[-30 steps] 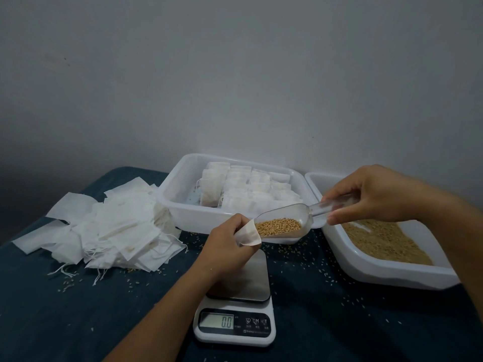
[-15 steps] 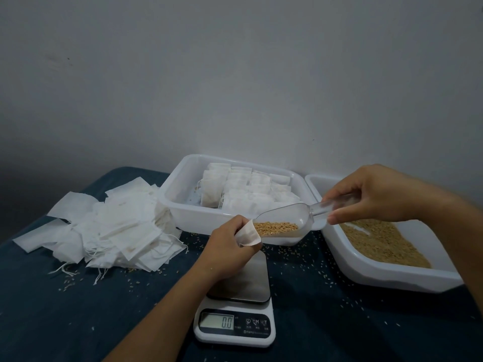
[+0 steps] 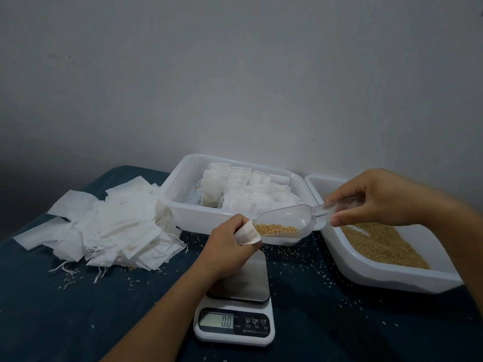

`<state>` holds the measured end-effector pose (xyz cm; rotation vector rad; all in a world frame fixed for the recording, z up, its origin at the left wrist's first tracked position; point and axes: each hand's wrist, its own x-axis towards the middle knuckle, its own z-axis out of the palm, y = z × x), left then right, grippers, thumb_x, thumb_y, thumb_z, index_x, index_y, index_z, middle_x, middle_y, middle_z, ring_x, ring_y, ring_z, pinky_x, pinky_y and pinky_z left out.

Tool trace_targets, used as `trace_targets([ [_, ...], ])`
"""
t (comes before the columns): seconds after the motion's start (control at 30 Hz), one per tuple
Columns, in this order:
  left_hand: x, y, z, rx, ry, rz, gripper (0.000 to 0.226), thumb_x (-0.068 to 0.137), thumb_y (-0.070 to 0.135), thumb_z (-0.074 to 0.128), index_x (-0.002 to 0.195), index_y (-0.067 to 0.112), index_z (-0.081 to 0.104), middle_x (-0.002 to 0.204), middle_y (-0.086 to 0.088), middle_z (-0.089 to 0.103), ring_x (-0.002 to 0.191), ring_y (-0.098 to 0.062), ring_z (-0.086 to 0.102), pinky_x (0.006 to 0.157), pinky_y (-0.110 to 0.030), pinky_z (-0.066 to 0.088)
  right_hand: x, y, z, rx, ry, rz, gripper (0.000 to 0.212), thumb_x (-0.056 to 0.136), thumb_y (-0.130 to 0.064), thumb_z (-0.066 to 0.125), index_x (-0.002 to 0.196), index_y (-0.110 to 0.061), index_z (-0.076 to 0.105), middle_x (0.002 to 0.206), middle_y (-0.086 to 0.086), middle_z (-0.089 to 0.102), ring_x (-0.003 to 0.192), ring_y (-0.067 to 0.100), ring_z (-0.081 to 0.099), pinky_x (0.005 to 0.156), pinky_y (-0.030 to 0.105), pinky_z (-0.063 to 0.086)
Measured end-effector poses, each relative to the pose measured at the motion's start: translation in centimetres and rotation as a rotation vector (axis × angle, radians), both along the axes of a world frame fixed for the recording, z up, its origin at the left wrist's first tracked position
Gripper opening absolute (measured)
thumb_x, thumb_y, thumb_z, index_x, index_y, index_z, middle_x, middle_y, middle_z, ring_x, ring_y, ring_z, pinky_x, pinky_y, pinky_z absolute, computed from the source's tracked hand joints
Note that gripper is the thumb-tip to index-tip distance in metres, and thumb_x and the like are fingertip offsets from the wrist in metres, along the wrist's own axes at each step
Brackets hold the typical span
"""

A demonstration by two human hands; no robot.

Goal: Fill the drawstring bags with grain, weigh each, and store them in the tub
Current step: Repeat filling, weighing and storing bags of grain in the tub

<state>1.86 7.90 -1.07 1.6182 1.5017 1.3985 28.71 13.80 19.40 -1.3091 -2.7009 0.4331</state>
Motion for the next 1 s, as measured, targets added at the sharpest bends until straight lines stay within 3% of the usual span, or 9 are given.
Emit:
trace_targets([
  [0.2, 0.1, 0.0, 0.1, -0.013, -0.001, 0.009, 0.021, 0.087, 0.032, 0.080, 0.090, 0.033, 0.060, 0.086, 0.023, 0.065, 0.075, 0.004, 0.060, 0.059, -0.009, 0.045, 0.7, -0.1, -0.5, -0.011, 0.003, -0.020, 0.041, 0.064, -0.063, 0.083, 0.102, -0.047, 0.079, 0.086, -0.019, 0.078, 0.078, 0.008, 0.073, 0.083, 0.038, 0.061],
  [0.4, 0.0, 0.1, 0.1, -0.019, -0.004, 0.020, 0.021, 0.086, 0.034, 0.081, 0.092, 0.029, 0.062, 0.087, 0.011, 0.068, 0.078, 0.000, 0.062, 0.061, -0.011, 0.048, 1.3, 0.1, -1.1, -0.006, 0.045, -0.026, 0.044, 0.060, -0.070, 0.080, 0.097, -0.048, 0.079, 0.083, -0.018, 0.076, 0.072, 0.006, 0.068, 0.069, 0.026, 0.052],
  [0.5, 0.0, 0.1, 0.2, -0.033, -0.017, 0.024, 0.021, 0.086, 0.035, 0.081, 0.090, 0.031, 0.060, 0.087, 0.009, 0.068, 0.075, 0.000, 0.061, 0.060, -0.012, 0.047, 1.6, 0.1, -2.2, -0.023, 0.104, -0.037, 0.038, 0.061, -0.069, 0.081, 0.095, -0.052, 0.079, 0.084, -0.016, 0.077, 0.073, 0.006, 0.068, 0.072, 0.028, 0.052],
  [0.67, -0.1, 0.1, 0.4, -0.064, -0.086, 0.026, 0.020, 0.086, 0.037, 0.080, 0.088, 0.030, 0.061, 0.082, 0.009, 0.067, 0.066, -0.001, 0.059, 0.055, -0.012, 0.045, 2.5, -0.1, -4.9, -0.101, 0.290, -0.053, 0.030, 0.070, -0.057, 0.084, 0.097, -0.045, 0.080, 0.083, -0.008, 0.077, 0.069, 0.004, 0.067, 0.072, 0.027, 0.049],
  [0.77, 0.0, 0.0, 0.7, -0.069, -0.173, 0.014, 0.025, 0.085, 0.035, 0.079, 0.092, 0.018, 0.062, 0.077, 0.003, 0.063, 0.062, -0.003, 0.055, 0.056, -0.014, 0.044, 2.7, -0.1, -7.4, -0.168, 0.492, -0.101, 0.031, 0.074, -0.051, 0.084, 0.102, -0.039, 0.081, 0.090, -0.010, 0.079, 0.074, 0.003, 0.070, 0.073, 0.024, 0.050],
  [0.87, 0.2, -0.4, 1.3, -0.071, -0.283, -0.038, 0.044, 0.077, 0.043, 0.077, 0.102, 0.008, 0.063, 0.091, -0.014, 0.068, 0.072, -0.010, 0.058, 0.066, -0.022, 0.048, 1.5, -0.2, -10.4, -0.235, 0.746, -0.147, 0.034, 0.075, -0.053, 0.080, 0.104, -0.036, 0.081, 0.074, -0.014, 0.067, 0.057, 0.004, 0.051, 0.054, 0.017, 0.044],
  [1.0, 0.6, -0.9, 2.0, -0.145, -0.504, -0.182, 0.027, 0.070, 0.044, 0.078, 0.090, 0.029, 0.070, 0.076, 0.003, 0.061, 0.071, -0.010, 0.054, 0.064, -0.024, 0.045, -2.2, -0.1, -13.8, -0.277, 0.944, -0.219, 0.035, 0.069, -0.055, 0.083, 0.094, -0.031, 0.080, 0.066, -0.011, 0.061, 0.055, 0.007, 0.045, 0.052, 0.023, 0.041],
])
